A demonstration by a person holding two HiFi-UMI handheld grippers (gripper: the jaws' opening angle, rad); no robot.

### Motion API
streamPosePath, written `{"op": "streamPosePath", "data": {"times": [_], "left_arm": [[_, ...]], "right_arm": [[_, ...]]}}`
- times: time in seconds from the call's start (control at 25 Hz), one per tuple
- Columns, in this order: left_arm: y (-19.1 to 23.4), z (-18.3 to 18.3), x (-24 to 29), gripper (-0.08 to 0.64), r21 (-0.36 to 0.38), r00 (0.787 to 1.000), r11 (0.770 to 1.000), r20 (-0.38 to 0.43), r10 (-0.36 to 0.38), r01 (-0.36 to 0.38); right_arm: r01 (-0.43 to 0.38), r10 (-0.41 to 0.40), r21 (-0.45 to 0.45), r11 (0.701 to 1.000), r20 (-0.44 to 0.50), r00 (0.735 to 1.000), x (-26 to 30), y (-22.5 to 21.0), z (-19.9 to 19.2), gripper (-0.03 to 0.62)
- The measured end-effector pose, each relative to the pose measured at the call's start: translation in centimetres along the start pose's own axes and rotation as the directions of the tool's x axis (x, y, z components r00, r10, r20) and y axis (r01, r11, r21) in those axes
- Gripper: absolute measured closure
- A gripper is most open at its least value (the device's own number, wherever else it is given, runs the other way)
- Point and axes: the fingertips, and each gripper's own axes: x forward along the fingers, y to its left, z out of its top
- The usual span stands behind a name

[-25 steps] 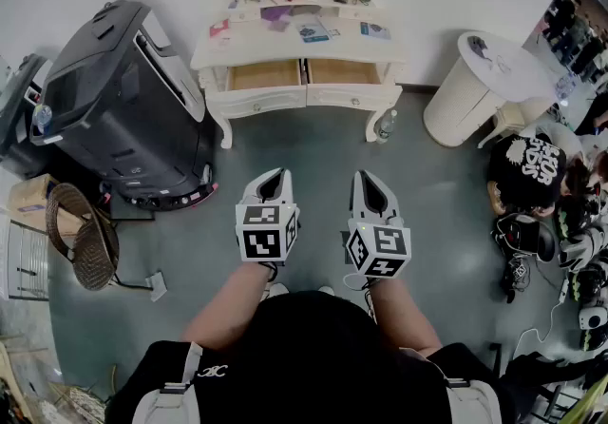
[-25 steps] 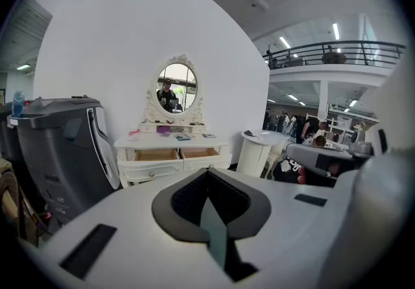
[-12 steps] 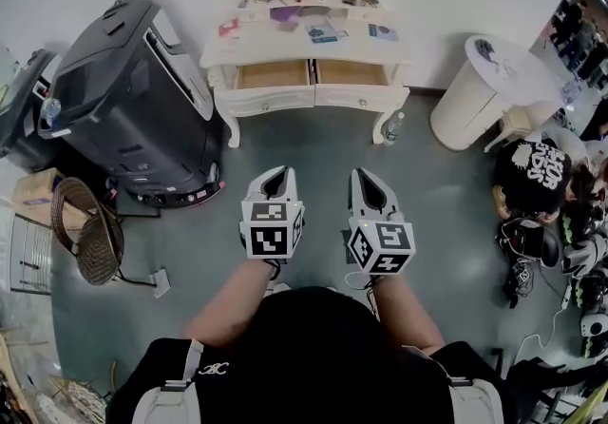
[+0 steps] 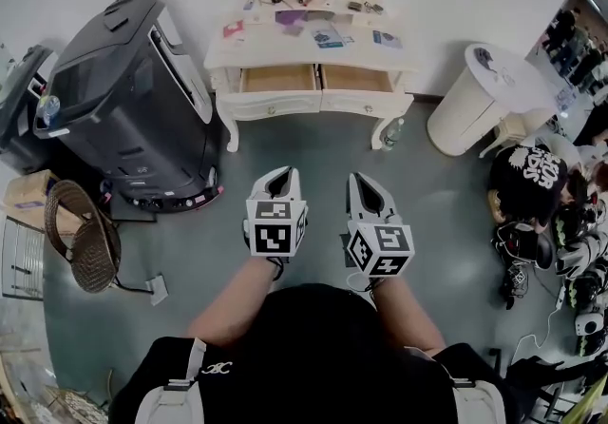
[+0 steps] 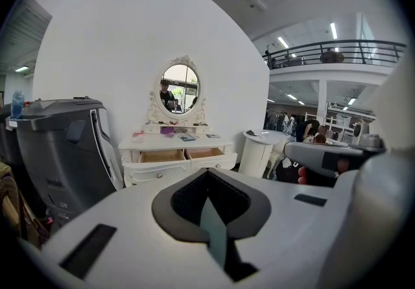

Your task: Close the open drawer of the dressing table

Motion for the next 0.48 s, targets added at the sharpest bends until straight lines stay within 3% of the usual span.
{"op": "streamPosePath", "data": {"times": [0.32, 0.48], "left_arm": [[1.9, -0.1, 0.7, 0.552, 0.001, 0.998, 0.998, 0.005, -0.061, 0.061], [2.3, -0.5, 2.4, 0.552, 0.007, 0.998, 0.998, -0.013, -0.061, 0.061]], "right_arm": [[0.025, -0.025, -0.016, 1.0, -0.007, 1.0, 1.5, 1.7, -0.4, 0.581], [0.032, -0.032, -0.044, 0.999, -0.006, 0.999, 2.9, 0.4, -0.6, 0.581]]}}
